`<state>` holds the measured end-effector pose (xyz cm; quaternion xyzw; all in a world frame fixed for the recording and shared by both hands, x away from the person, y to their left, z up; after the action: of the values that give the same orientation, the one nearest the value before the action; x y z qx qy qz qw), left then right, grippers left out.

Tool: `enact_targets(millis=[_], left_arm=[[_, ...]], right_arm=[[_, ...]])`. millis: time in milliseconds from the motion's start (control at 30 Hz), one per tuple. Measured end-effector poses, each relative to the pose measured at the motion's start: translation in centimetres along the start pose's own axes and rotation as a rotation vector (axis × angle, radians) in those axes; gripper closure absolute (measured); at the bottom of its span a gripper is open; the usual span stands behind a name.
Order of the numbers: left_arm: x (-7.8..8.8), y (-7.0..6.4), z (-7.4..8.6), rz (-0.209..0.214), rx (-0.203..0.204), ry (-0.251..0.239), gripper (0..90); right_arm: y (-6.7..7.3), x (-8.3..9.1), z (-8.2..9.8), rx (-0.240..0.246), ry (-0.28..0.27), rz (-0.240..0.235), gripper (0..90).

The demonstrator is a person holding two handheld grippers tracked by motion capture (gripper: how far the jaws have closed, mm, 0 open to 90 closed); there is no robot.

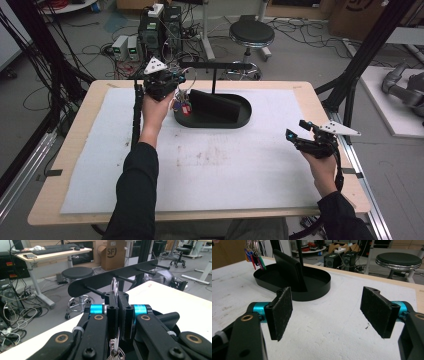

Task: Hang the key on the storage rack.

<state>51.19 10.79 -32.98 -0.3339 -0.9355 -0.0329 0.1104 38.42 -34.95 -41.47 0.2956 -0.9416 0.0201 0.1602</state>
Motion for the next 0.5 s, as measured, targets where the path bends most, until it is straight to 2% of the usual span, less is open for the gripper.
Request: enact_targets(millis=[167, 500], left_arm=[[-0.2, 0.3, 0.2, 0.0, 0.027, -0.007, 86.4], [-0.5, 1.1, 0.8, -0.038, 0.046, 0.008, 86.4]], right_arm=[[0.0, 0.1, 0.0, -0.001, -0.001, -0.002, 26.3], [0.0, 0.1, 0.0, -0.003, -0.004, -0.002, 26.3]])
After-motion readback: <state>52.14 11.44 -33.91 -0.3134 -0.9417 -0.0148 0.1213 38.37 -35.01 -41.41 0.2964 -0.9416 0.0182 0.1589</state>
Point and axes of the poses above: each handheld gripper's, and its own axes: x roughly backward along the jaws, z roughly out of its underside, y roughly to its left, the point moved 4 cm from there along -x, roughly forward along the jaws, and after that the axes turned 1 degree about y, right-handed, at the moved point
